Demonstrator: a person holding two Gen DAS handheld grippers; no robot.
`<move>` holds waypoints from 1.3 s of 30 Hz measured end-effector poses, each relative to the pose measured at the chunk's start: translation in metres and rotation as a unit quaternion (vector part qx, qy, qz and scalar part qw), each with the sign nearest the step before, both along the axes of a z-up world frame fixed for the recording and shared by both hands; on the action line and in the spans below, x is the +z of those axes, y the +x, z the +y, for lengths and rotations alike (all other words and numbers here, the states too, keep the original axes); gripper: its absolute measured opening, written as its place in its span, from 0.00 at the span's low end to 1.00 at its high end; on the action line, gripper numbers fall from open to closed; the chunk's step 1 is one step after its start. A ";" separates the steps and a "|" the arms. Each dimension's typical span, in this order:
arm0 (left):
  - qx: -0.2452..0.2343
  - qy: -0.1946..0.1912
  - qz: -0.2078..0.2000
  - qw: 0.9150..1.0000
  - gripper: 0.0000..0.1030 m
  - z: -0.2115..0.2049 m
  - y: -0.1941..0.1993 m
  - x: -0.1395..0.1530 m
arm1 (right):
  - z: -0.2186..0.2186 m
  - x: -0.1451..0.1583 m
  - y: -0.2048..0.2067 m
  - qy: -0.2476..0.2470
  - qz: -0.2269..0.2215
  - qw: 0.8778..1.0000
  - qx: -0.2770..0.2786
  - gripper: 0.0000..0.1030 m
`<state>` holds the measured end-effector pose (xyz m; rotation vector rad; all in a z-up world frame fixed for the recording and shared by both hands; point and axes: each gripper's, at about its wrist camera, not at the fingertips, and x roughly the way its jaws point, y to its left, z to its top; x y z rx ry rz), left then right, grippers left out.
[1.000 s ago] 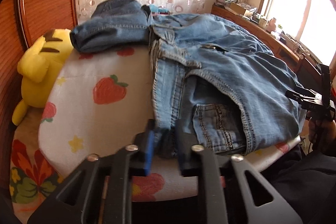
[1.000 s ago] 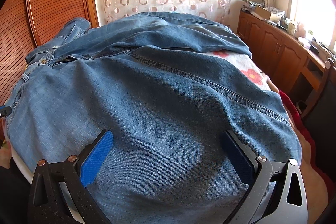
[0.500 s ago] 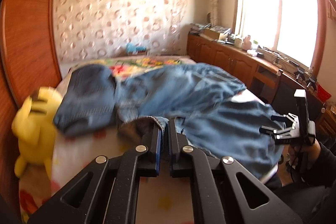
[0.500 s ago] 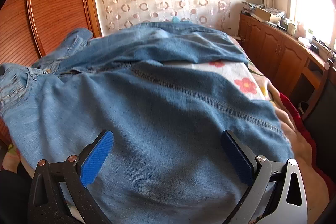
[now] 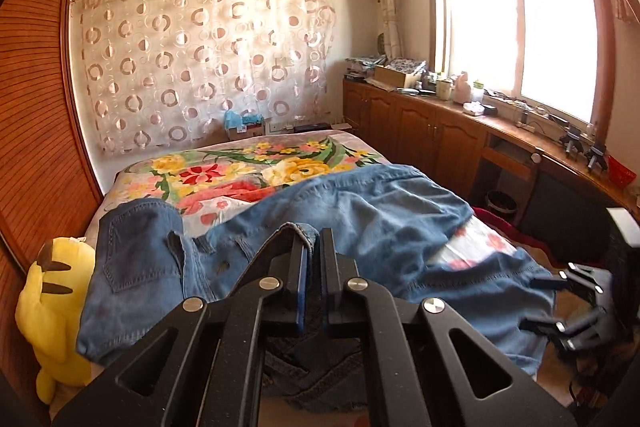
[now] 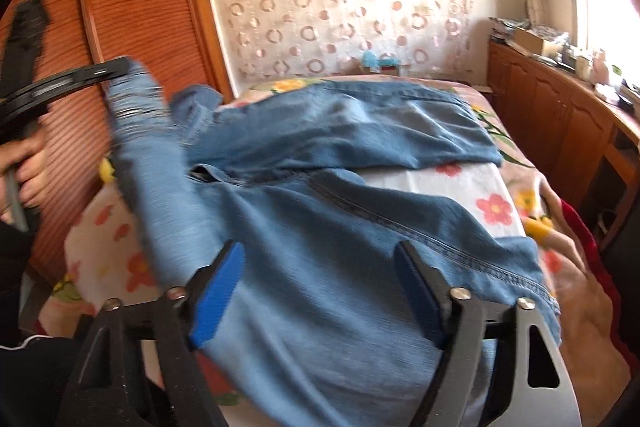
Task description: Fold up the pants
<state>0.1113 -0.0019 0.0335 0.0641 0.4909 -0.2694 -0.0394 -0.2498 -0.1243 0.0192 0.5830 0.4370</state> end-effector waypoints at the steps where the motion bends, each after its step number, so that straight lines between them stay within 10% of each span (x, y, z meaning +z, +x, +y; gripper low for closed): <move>1: 0.003 0.001 0.002 1.000 0.06 -0.002 0.006 -0.001 | 0.001 0.002 0.000 0.002 -0.001 1.000 0.007 0.69; 19: 0.044 -0.017 0.022 0.999 0.06 0.010 0.044 -0.013 | -0.028 -0.039 0.018 -0.027 0.049 0.998 0.040 0.43; 25: 0.042 -0.023 0.021 0.999 0.06 0.012 0.046 -0.012 | -0.041 -0.048 0.020 -0.040 0.056 0.997 0.043 0.09; 39: 0.062 -0.075 -0.021 0.995 0.06 0.055 0.044 0.007 | -0.040 0.045 0.085 -0.117 -0.090 0.989 0.023 0.03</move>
